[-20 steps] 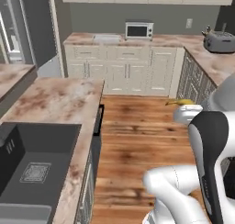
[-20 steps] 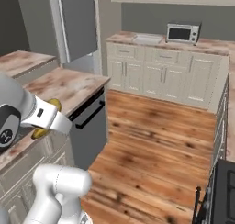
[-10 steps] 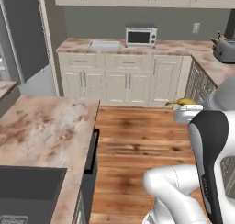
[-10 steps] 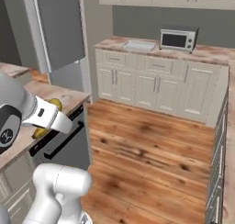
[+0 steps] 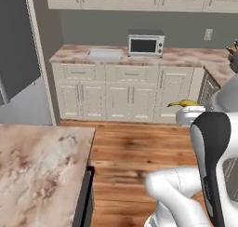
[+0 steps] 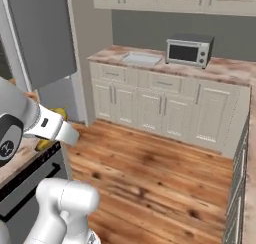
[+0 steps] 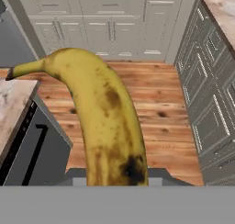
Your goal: Pick the tangerine and banana from the fridge and place them inside the tupperware on the counter.
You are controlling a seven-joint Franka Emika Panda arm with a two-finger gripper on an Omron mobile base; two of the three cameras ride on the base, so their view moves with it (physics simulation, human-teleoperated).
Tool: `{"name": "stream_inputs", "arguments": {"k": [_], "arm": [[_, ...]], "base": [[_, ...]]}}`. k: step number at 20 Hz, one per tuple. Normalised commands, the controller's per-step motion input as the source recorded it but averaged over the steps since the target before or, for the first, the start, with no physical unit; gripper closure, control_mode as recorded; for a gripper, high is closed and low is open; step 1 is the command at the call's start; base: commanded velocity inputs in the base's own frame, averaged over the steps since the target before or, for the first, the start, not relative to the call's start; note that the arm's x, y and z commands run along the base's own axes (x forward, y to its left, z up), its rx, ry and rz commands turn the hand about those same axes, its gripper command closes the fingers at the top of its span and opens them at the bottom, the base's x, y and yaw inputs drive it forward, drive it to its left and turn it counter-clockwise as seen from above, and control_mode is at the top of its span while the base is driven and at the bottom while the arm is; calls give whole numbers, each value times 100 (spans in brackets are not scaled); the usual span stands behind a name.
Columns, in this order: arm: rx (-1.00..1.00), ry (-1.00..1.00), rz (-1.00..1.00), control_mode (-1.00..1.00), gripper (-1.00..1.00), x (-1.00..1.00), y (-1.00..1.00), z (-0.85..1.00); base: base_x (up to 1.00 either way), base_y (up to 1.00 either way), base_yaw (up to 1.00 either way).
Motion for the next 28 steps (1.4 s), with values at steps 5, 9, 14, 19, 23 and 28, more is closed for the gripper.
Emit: {"name": "stream_inputs", "arguments": {"k": [5, 9, 14, 19, 23, 28], "arm": [[0, 0, 0, 100, 100, 0, 0, 0], [0, 0, 0, 100, 100, 0, 0, 0], [0, 0, 0, 100, 100, 0, 0, 0], [0, 0, 0, 100, 100, 0, 0, 0], [0, 0, 0, 100, 100, 0, 0, 0], [0, 0, 0, 100, 100, 0, 0, 0]], "base": [[100, -46, 9], [100, -40, 19], [100, -38, 21], [100, -28, 18], [100, -14, 9], [100, 0, 0]]}}
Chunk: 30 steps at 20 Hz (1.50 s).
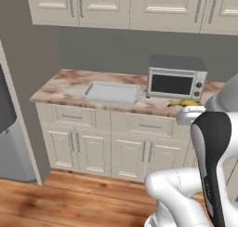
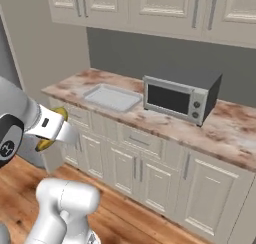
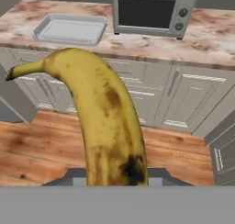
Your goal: Pick the tangerine and banana from the fridge and place them inside the tupperware on the counter.
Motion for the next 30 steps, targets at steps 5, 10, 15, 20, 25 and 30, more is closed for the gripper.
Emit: {"name": "stream_inputs", "arguments": {"k": [5, 10, 15, 20, 25, 30], "arm": [[0, 0, 0, 100, 100, 0, 0, 0], [0, 0, 0, 100, 100, 0, 0, 0], [0, 0, 0, 100, 100, 0, 0, 0], [0, 0, 0, 100, 100, 0, 0, 0], [0, 0, 0, 100, 100, 0, 0, 0], [0, 0, 0, 100, 100, 0, 0, 0]], "base": [[99, 18, 0], [84, 47, 0], [62, 60, -12], [43, 46, -44], [53, 37, -52], [61, 31, -60]]}}
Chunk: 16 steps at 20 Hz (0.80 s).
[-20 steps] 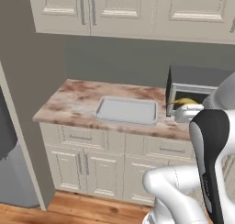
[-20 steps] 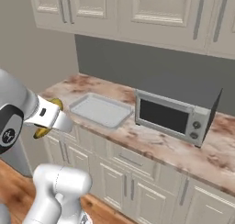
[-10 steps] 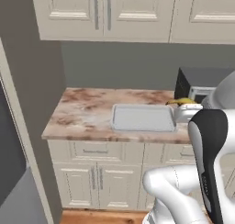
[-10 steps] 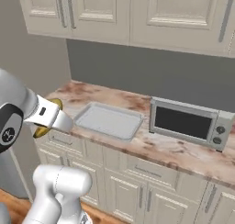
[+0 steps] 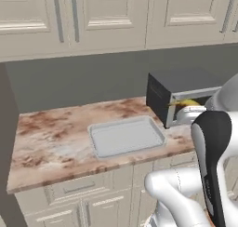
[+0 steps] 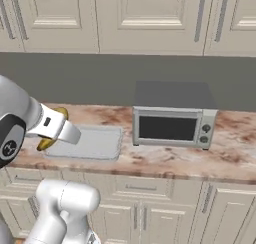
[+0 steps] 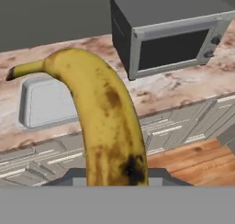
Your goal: Pick the tangerine and banana from the fridge and place them inside the tupperware on the counter.
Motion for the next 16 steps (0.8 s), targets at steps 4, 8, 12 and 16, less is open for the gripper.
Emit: {"name": "stream_inputs", "arguments": {"k": [4, 8, 12, 16], "arm": [[0, 0, 0, 100, 100, 0, 0, 0], [0, 10, 3, -100, 100, 16, 2, -4], [0, 25, 59, -100, 100, 36, 7, -31], [0, 11, 94, -100, 100, 4, 6, -43]], "base": [[88, 33, -38], [60, 13, -4], [0, 0, 0], [0, 0, 0]]}}
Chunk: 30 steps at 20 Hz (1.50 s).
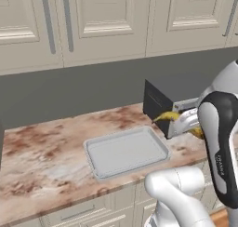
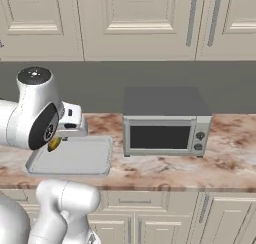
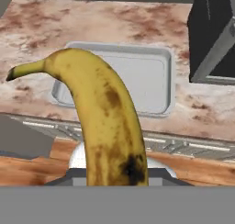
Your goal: Pick the tangerine and banana from the fridge and place them inside the tupperware on the counter.
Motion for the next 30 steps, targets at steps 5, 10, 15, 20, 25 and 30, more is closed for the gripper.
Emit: {"name": "stream_inputs", "arguments": {"k": [5, 10, 15, 20, 25, 30], "arm": [[0, 1, 90, -100, 100, 9, 25, -40], [0, 0, 42, -100, 100, 36, 39, -31], [0, 0, 10, -100, 100, 50, 17, -32], [0, 1, 0, -100, 100, 47, 6, -35], [-6, 10, 0, -100, 100, 40, 11, -51], [-15, 10, 0, -100, 100, 35, 13, -59]], "base": [[0, 0, 0], [0, 0, 0], [0, 0, 0], [0, 0, 0], [0, 0, 0], [0, 0, 0]]}}
